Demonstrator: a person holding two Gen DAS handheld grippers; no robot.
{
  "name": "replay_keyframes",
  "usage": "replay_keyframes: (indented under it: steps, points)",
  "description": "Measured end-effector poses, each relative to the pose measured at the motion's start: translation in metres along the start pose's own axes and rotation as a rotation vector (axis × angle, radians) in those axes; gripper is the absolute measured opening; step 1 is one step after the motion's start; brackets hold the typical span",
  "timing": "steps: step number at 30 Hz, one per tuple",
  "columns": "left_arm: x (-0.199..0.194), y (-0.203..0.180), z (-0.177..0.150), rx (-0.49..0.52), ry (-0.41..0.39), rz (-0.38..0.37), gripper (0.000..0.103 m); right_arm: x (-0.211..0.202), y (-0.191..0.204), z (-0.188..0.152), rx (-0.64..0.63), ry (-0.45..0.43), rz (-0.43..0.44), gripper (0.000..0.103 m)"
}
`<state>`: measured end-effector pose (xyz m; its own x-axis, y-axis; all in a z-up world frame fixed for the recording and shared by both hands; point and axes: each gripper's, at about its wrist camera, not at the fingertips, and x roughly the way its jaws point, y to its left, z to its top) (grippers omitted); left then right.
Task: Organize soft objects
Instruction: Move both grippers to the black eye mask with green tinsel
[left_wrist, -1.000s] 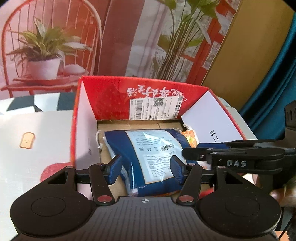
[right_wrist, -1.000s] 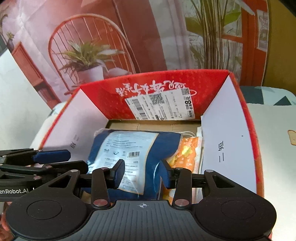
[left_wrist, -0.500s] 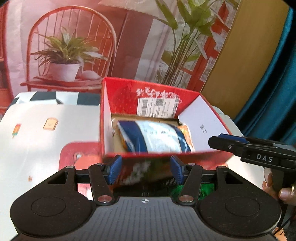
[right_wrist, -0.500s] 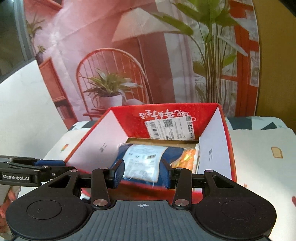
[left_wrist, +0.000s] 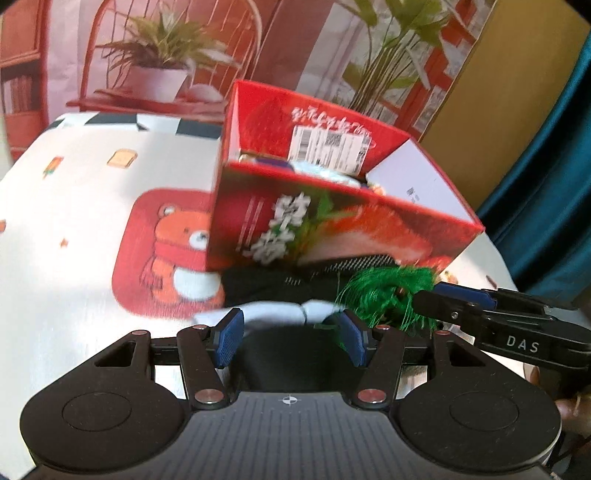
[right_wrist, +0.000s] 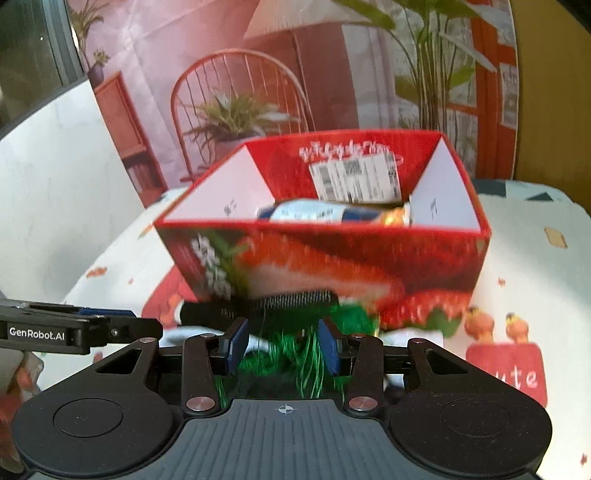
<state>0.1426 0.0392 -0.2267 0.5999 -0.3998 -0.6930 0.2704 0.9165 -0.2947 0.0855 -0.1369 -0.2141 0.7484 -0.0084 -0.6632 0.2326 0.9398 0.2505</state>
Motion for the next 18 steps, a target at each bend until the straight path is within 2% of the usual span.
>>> replay_keyframes:
  steps: [11,18]
  points:
    - [0.011,0.017,-0.017,-0.090,0.041,-0.005,0.060,0.003,-0.001,-0.014,0.003,0.027,-0.021,0.039]
    - [0.016,0.019,-0.023,-0.106,0.059,-0.008,0.059,0.010,0.000,-0.022,-0.013,0.053,-0.028,0.039]
